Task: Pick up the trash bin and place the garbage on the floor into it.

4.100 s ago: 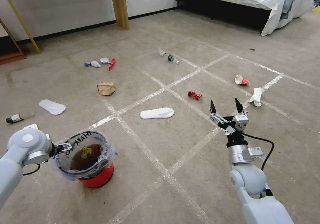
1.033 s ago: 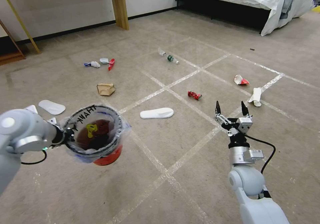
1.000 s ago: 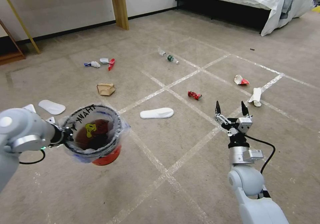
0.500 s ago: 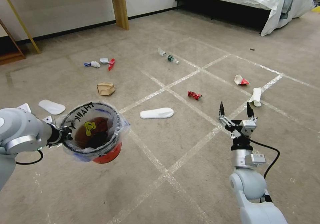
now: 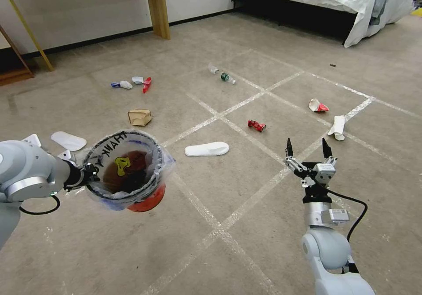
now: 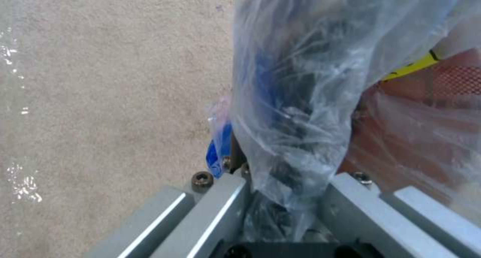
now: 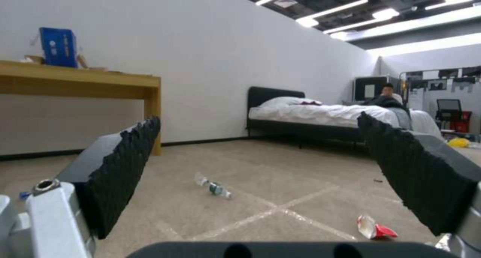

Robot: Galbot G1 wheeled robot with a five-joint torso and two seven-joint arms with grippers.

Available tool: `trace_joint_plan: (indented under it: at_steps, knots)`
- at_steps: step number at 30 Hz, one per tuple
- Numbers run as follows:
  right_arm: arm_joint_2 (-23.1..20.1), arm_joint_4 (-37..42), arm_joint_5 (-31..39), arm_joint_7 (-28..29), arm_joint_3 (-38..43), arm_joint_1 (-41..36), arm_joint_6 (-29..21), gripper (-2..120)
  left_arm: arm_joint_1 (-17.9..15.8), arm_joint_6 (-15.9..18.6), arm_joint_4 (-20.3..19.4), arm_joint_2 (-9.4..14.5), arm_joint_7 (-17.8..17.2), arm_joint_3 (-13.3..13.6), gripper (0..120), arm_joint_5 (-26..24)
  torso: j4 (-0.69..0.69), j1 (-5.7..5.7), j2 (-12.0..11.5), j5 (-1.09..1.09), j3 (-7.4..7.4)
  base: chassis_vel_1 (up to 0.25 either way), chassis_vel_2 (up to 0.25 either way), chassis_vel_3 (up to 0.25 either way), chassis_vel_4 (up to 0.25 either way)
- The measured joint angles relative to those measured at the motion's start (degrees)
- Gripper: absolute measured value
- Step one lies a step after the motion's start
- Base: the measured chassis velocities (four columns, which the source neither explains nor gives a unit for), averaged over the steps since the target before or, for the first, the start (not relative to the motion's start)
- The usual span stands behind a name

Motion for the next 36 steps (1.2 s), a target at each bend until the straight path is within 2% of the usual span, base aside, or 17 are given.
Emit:
trace_joint_plan:
  at_steps: [14, 23, 36]
  knots:
    - [-0.04, -0.88, 0.04, -0.65, -0.92, 0.33, 0.35, 100, -0.32, -0.22, 0.65, 0.26, -0.44, -0.44, 0, -0.16, 0.00, 0.00, 0.00, 0.00, 0.00, 0.000, 0.000, 0.000, 0.000]
    - [-0.21, -1.33, 0.03, -0.93, -1.40, 0.71, 0.34, 100, 0.15, 0.14, 2.16, 0.04, -0.42, -1.25, 0, 1.11, 0.01, 0.00, 0.00, 0.00, 0.00, -0.059, 0.057, 0.068, -0.059]
    - [-0.24, -2.33, 0.07, -1.10, -1.79, 1.58, 0.30, 100, 0.12, 0.67, 3.69, -0.95, 0.21, -0.89, 0, 2.57, 0.00, 0.00, 0.00, 0.00, 0.00, -0.074, 0.072, 0.078, -0.071]
